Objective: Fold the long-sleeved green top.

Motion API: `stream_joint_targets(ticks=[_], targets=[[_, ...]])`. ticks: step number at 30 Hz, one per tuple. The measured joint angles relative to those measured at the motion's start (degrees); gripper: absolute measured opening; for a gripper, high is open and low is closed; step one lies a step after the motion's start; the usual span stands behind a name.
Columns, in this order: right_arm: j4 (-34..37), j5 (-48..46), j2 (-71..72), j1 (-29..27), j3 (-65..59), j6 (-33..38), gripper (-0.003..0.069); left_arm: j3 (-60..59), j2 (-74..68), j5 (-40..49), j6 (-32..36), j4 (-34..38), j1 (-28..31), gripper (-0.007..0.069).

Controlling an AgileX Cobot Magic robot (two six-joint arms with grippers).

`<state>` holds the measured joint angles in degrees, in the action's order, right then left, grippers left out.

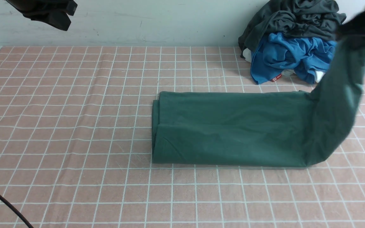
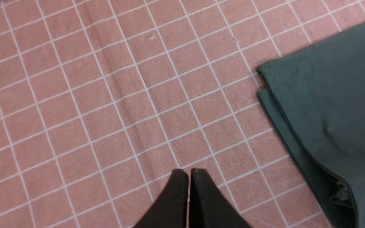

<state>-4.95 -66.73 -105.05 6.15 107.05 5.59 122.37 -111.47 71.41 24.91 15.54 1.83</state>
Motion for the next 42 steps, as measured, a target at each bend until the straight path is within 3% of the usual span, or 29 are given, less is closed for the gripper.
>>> stream_joint_targets(ticks=[1, 6, 13, 18, 24, 25, 26, 29, 35, 42], targets=[[2.7, 1.2, -1.0, 5.1, 1.5, 1.1, 0.003, 0.0, 0.3, 0.2, 0.0, 0.4, 0.0, -0.0003], [5.7, 4.6, -8.0, 17.4, 5.5, 1.7, 0.003, 0.0, 0.8, 0.5, 0.0, 1.5, 0.0, -0.0003], [7.6, 8.1, -20.2, 25.7, 9.8, 1.7, 0.003, 0.0, 1.8, 0.5, 0.0, 2.6, 0.0, -0.0003], [11.8, 8.4, -24.6, 27.1, 12.9, 2.2, 0.009, 0.0, 1.8, 0.5, 0.0, 3.5, 0.0, -0.0003], [16.6, 5.5, -24.7, 27.1, 20.0, 4.5, 0.0362, 0.0, 1.8, 0.5, 0.0, 4.5, 0.0, -0.0003], [16.6, 5.2, -24.7, 27.1, 20.4, 4.5, 0.0362, 0.0, 1.8, 0.5, 0.1, 4.6, 0.0, -0.0003], [16.3, 2.0, -24.7, 27.1, 23.3, 4.7, 0.0434, 0.0, 2.2, 0.5, 0.1, 4.9, 0.0, -0.0003], [13.5, -3.5, -24.6, 27.1, 28.1, 4.9, 0.0526, -0.1, 4.5, 0.5, 0.5, 5.6, 0.0, -0.0003], [4.9, -5.3, -21.2, 27.1, 29.6, 3.3, 0.0551, -1.6, 15.6, 0.6, 0.5, 6.2, 0.0, -0.0003], [-3.2, -5.3, -15.1, 26.9, 23.4, 2.6, 0.0445, -17.8, 37.5, 0.7, 0.1, 2.8, 0.0, -0.0003]])
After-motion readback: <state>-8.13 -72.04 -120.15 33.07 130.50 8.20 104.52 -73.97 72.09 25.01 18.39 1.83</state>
